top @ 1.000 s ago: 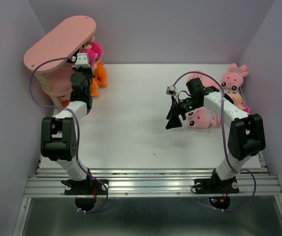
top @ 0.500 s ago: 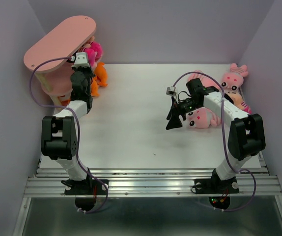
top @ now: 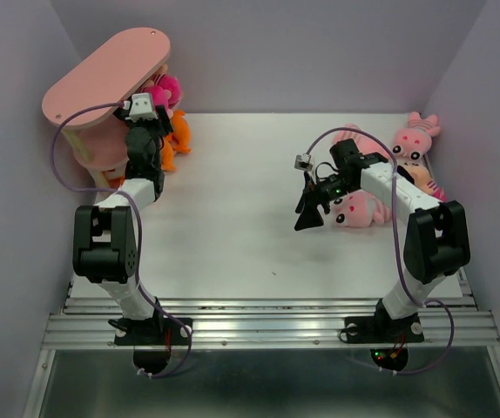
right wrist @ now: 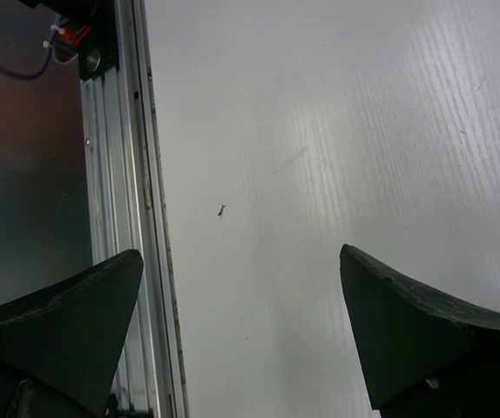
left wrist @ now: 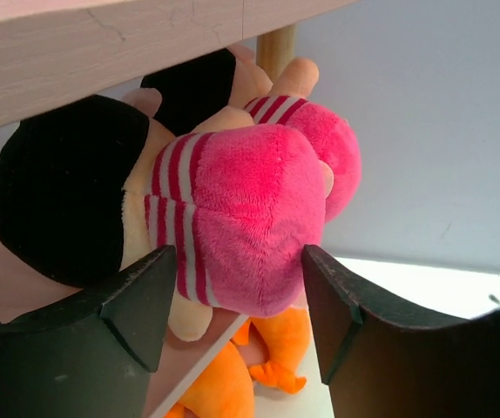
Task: Place and organize the stuffed toys onto the shelf
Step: Place the stuffed toy onto shelf
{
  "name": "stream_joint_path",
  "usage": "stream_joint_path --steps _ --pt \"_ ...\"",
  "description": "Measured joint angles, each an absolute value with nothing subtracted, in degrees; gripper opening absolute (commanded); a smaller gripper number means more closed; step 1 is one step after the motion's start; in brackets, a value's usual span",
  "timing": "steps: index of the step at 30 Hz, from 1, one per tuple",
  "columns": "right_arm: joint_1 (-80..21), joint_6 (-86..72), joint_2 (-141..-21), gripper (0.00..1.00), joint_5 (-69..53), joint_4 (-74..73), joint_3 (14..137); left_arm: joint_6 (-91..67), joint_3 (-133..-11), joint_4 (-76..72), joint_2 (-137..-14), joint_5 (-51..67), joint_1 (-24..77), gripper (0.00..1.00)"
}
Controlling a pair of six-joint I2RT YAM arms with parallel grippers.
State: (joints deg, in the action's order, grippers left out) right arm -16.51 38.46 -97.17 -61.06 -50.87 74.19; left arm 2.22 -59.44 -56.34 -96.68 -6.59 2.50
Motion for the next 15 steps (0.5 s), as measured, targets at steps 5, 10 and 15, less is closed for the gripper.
stream_joint_path --steps 5,10,15 --pt "-16.5 38.8 -97.2 1.0 -61.1 -51.0 74.2 1.9 -58.5 -56.1 -96.5 -7.0 2.5 0.84" --pt "-16.5 38.8 -97.2 1.0 -61.1 -51.0 74.2 1.4 -57.0 -55.4 -95.7 -7.3 2.5 0.93" --pt "-16.5 39.0 -97.2 1.0 -61.1 -51.0 74.2 1.1 -55.4 -54.4 -92.7 -7.5 2.5 0.99"
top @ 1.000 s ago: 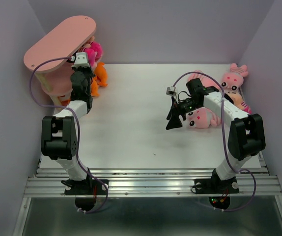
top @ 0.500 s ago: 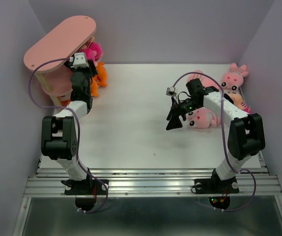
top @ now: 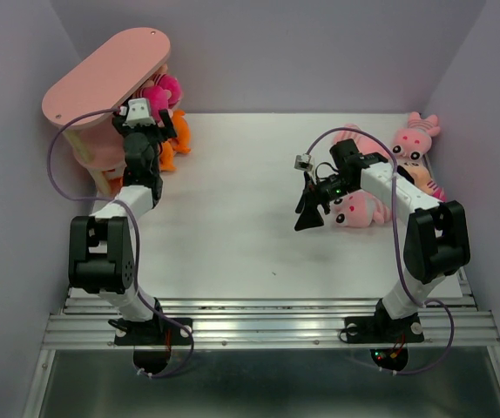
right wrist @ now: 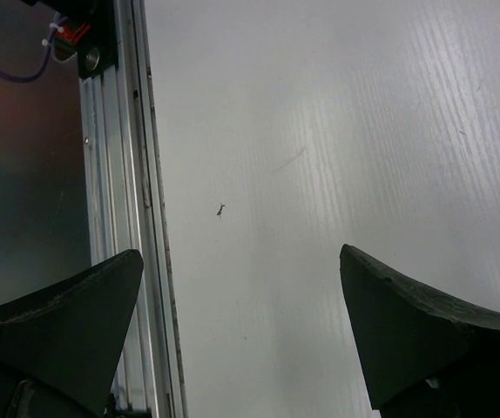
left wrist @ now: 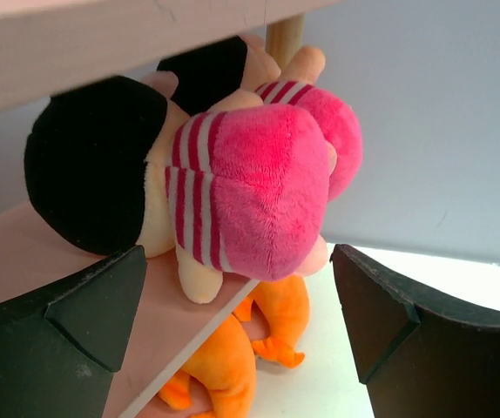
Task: Place and organize the stuffed toys onto the shelf
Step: Place the stuffed toy onto shelf, then grab a stuffed toy with the right arm
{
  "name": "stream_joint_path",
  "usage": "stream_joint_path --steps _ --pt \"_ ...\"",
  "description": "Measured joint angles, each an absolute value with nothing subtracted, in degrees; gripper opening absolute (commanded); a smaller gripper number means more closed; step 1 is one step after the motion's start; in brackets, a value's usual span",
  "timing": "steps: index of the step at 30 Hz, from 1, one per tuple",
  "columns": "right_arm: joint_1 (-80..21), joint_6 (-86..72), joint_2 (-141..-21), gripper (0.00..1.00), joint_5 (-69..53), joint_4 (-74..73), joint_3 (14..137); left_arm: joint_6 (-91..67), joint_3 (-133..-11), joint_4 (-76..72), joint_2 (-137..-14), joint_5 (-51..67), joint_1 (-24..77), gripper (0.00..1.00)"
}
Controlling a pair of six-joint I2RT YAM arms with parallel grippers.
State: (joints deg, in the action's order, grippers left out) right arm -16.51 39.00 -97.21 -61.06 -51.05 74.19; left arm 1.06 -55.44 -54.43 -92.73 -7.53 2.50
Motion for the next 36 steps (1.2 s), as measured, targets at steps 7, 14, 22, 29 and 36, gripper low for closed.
stream_joint_path --steps 7,14,22,29,36 --pt "-16.5 39.3 -97.2 1.0 -61.0 -51.2 74.2 1.0 -53.6 -53.7 -87.7 -6.4 2.5 0.99" --pt "-16.5 39.6 -97.2 1.0 -59.7 -51.9 74.2 0.9 -49.6 -49.5 -81.9 -3.4 2.5 0.99" --pt "-16.1 38.5 -93.4 1.0 -48.8 -48.3 72.5 -2.9 -42.3 -41.1 -70.0 2.3 2.5 0.98" --pt "-13.8 35.3 -85.1 1.0 -40.0 -44.0 70.6 -4.9 -39.1 -28.0 -54.3 8.4 2.5 0.98" --pt "-11.2 29.3 -83.0 1.0 -29.0 -42.0 70.1 -12.5 -36.9 -17.6 -48.3 16.6 2.5 0.9"
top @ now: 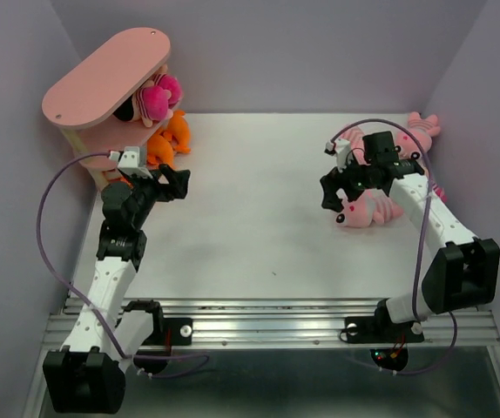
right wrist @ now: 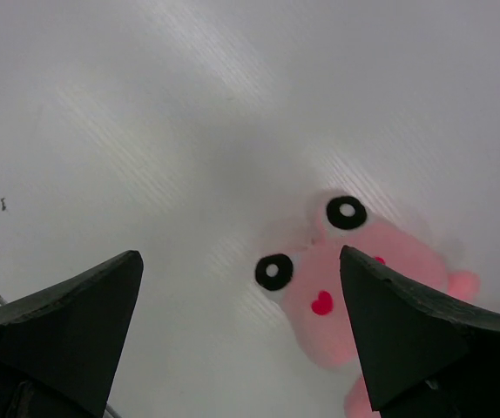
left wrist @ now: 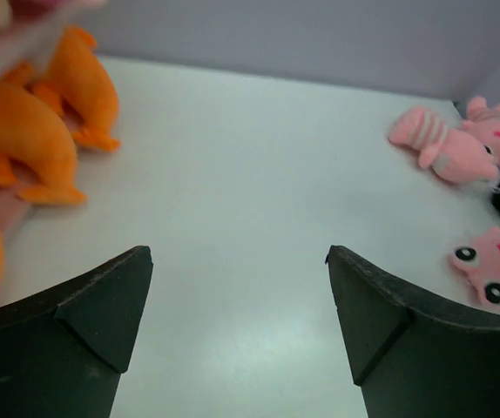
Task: Place and organize the stuffed toys onto the shelf
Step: Grab a stuffed toy with the right arm
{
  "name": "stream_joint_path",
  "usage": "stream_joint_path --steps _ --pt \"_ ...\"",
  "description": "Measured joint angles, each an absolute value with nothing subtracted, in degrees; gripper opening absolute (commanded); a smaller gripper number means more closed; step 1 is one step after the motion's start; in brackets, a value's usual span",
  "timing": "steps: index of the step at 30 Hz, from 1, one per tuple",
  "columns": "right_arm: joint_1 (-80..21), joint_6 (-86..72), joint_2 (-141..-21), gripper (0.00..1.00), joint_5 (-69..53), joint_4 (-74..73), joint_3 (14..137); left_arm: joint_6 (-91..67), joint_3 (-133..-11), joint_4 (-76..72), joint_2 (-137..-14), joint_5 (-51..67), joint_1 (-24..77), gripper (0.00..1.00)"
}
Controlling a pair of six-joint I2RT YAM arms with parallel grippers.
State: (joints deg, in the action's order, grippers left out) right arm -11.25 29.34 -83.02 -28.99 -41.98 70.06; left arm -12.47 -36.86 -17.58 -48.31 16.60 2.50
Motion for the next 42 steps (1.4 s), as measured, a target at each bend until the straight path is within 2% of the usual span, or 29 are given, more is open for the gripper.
stream_joint_path --steps 6,12,14,22,29,34,35,37,40,41,42 --pt "1.6 27.7 -86.2 1.0 -24.8 -44.9 78.4 -22.1 -29.8 -14.6 -53.2 21.1 5.2 0.89" --pt "9.7 31.0 -87.1 1.0 -19.2 -46.5 85.3 -25.8 -29.1 -16.3 -58.1 17.4 22.9 0.9" --pt "11.5 32.5 -88.1 1.0 -17.5 -46.9 86.8 -26.8 -28.7 -18.8 -59.6 16.4 26.1 0.9" --pt "17.5 37.4 -97.2 0.98 -9.8 -47.4 89.8 -29.3 -22.9 -24.3 -59.7 12.8 30.8 0.9" --pt "17.6 39.2 -102.8 0.9 -5.9 -47.1 90.0 -30.2 -19.0 -25.2 -51.6 10.7 31.4 0.9" --pt "17.6 38.9 -106.9 0.77 -4.9 -44.4 90.4 -31.0 -17.2 -25.6 -47.7 9.6 31.4 0.9" --pt "17.6 38.8 -107.9 0.69 -4.8 -43.4 90.4 -31.0 -17.1 -25.7 -47.3 9.5 31.4 0.9" --pt "17.6 38.6 -109.3 0.63 -4.4 -41.4 90.4 -31.1 -16.8 -25.6 -46.7 9.2 31.4 0.9" --pt "17.6 37.7 -111.0 0.44 -3.8 -38.6 90.3 -31.1 -16.6 -24.9 -45.7 8.8 31.4 0.9" --pt "17.6 37.5 -111.2 0.33 -3.6 -37.4 90.1 -31.1 -16.6 -24.5 -45.3 8.7 31.4 0.9" --pt "17.6 37.2 -111.2 0.27 -3.2 -36.4 89.8 -31.1 -16.6 -24.1 -44.9 8.5 31.4 0.9"
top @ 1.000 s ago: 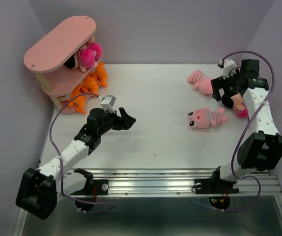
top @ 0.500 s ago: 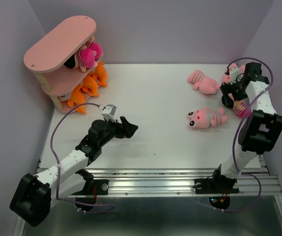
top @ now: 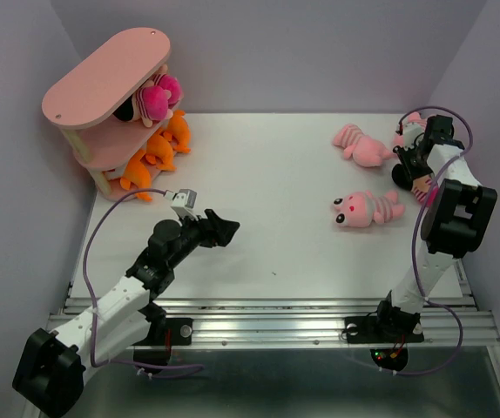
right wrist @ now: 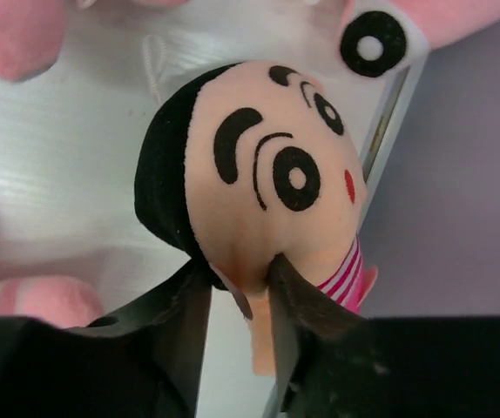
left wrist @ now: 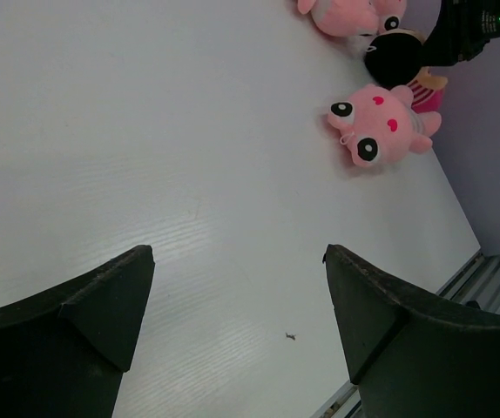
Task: Place and organize the stuffed toys onto the shelf
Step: Grab a stuffed toy with the right arm
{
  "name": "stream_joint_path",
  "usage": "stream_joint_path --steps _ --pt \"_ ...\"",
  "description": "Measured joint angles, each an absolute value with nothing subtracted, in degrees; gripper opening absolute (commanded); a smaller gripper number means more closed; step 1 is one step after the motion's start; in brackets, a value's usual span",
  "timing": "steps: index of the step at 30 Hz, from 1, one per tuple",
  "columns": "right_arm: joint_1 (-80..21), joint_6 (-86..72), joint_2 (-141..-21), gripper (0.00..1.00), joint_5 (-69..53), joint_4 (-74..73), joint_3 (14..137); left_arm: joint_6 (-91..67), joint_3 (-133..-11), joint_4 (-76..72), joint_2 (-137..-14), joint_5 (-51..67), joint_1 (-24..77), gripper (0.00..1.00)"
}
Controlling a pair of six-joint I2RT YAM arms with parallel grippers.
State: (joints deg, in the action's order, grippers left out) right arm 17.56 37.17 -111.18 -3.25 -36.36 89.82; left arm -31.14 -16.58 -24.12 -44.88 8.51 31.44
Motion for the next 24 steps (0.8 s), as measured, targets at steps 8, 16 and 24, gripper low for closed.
stream_joint_path --steps 8,16,24 --pt "17.6 35.6 -111.1 0.01 -2.6 -30.6 86.0 -30.9 -16.4 -23.3 -41.6 8.2 31.4 0.91" --pt "17.7 31.4 -104.1 0.01 -9.5 -33.7 85.4 -29.9 -16.1 -23.9 -40.0 9.2 31.5 0.9" --pt "14.8 22.9 -99.9 0.01 -30.5 -43.7 96.6 -26.3 -18.6 -24.7 -44.5 10.3 34.1 0.9"
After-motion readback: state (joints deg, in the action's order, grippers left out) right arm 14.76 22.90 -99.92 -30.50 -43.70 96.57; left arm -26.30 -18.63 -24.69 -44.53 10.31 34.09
